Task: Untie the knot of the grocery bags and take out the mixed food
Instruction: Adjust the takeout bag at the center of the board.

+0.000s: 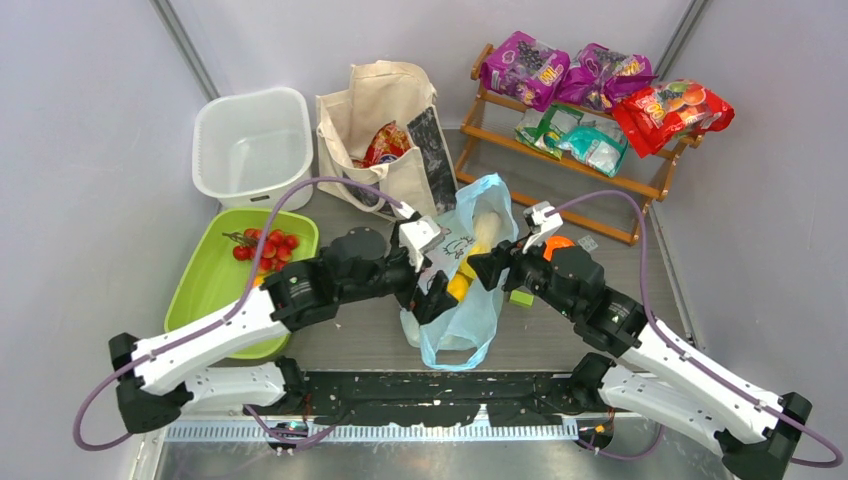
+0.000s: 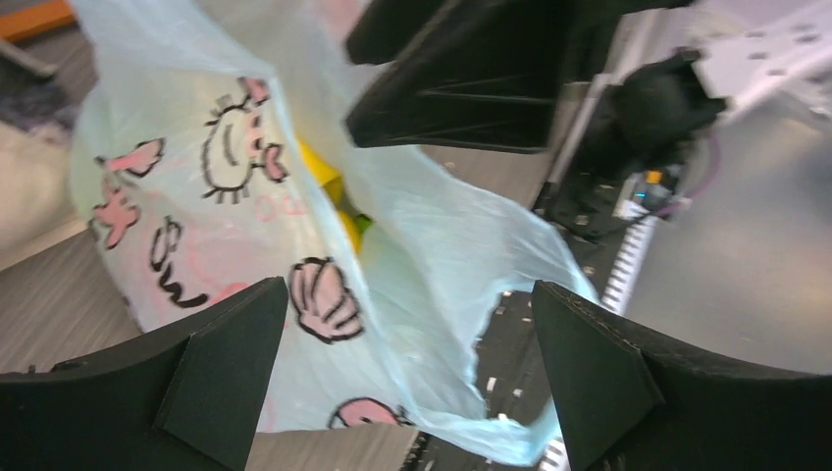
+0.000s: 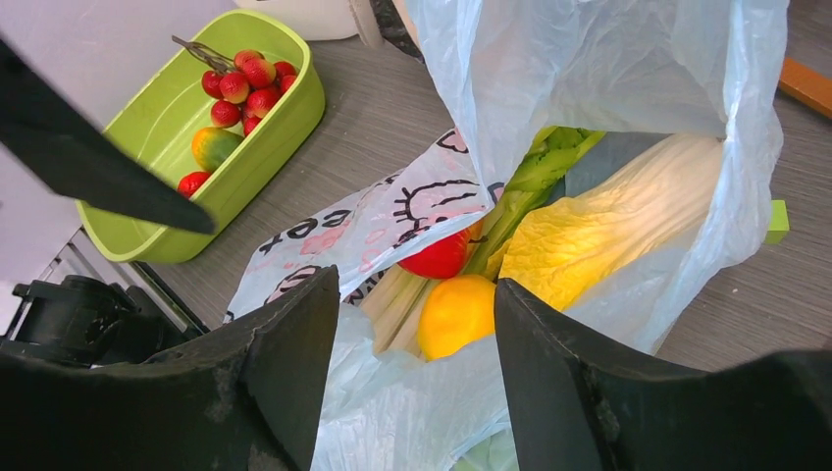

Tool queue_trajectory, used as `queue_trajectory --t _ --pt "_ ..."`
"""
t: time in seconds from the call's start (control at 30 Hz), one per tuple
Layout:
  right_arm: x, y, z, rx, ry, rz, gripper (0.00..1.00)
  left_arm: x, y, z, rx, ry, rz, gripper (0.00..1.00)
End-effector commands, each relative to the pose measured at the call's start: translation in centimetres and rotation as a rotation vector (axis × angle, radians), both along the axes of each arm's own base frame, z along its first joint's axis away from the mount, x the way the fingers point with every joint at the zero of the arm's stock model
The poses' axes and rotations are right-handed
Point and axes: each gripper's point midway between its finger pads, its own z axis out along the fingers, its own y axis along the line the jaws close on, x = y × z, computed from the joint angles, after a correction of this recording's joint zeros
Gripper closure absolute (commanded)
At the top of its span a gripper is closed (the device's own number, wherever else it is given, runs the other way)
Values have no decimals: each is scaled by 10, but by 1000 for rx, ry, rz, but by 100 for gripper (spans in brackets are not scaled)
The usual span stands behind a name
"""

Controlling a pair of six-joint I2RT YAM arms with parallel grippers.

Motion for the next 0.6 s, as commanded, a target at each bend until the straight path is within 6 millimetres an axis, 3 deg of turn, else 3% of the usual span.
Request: queue_trajectory --t 0.0,0.1,0.27,0.3,0.37,0.47,0.57 --pt "3 -2 17 54 -51 -22 34 44 3 -16 112 -77 189 0" --pt "1 -1 16 58 -56 -11 33 64 9 -31 189 -106 285 1" --pt "-2 4 18 51 -72 32 26 78 10 -55 282 -110 345 1" --pt "-2 6 17 45 -71 39 26 82 12 -60 306 -115 362 6" --pt "-3 11 17 38 -71 65 26 89 21 -68 359 -129 412 37" --pt "-3 17 16 32 -70 88 28 96 35 -74 406 -144 487 75" --pt "-1 24 12 21 -62 111 28 98 45 -76 380 -133 548 99"
